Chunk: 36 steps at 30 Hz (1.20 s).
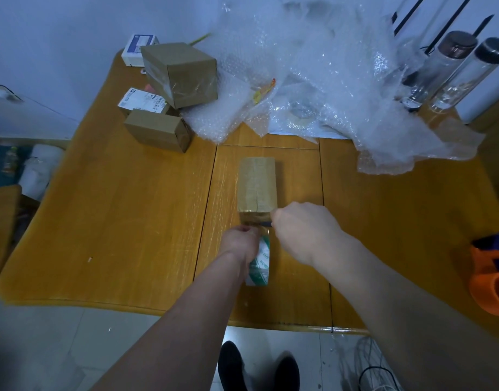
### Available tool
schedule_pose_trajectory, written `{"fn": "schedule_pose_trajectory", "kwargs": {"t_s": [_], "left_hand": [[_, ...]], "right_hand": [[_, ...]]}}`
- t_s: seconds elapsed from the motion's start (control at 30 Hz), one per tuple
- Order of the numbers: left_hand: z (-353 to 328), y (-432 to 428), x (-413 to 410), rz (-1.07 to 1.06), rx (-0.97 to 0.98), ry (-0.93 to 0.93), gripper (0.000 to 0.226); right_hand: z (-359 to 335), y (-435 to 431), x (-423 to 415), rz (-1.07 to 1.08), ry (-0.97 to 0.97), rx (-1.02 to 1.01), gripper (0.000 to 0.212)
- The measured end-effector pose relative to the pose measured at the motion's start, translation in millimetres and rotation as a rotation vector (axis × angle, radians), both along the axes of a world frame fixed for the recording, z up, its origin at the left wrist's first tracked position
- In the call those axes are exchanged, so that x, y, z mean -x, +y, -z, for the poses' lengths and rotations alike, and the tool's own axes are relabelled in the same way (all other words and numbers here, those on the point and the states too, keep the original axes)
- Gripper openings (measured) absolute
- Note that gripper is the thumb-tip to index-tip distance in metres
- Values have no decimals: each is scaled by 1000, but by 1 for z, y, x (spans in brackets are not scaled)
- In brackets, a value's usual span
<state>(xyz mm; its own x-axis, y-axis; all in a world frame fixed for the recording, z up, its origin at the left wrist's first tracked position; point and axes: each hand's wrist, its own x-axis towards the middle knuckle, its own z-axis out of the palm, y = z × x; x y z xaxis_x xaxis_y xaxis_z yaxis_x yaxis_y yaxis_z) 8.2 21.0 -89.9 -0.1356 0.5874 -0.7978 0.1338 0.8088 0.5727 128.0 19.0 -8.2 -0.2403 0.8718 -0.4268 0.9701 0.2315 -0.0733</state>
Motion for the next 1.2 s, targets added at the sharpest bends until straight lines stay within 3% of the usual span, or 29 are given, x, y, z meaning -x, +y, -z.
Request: {"fn": "schedule_pose_trajectory", "kwargs": {"t_s": [0.27, 0.43, 0.53, 0.63, 0.77, 0.93, 1.03, 1.2], "left_hand": [[-2, 0, -1, -6, -2, 6, 17], [-4, -1, 0, 6, 7, 9, 3], [-4, -1, 0, 12, 10, 1, 11], [-4, -2, 4, 20, 13, -9, 8], [-2, -5, 7, 23, 15, -23, 6], [-4, -9, 5, 1, 24, -32, 13], [-6, -11, 4, 11, 32, -35, 9], [-5, -13, 5, 17, 40, -15, 5]], "right_hand": [[11, 4, -6, 42, -37, 33, 21], [13, 5, -11, 56, -82, 42, 24], [20, 2, -27, 69, -81, 39, 20], [33, -18, -66, 221, 1, 4, 19], [61, -76, -130, 600, 185, -48, 16], [113, -130, -168, 960, 184, -181, 28], [132, -139, -165, 1038, 145, -229, 29], [138, -140, -152, 993, -41, -237, 33]]}}
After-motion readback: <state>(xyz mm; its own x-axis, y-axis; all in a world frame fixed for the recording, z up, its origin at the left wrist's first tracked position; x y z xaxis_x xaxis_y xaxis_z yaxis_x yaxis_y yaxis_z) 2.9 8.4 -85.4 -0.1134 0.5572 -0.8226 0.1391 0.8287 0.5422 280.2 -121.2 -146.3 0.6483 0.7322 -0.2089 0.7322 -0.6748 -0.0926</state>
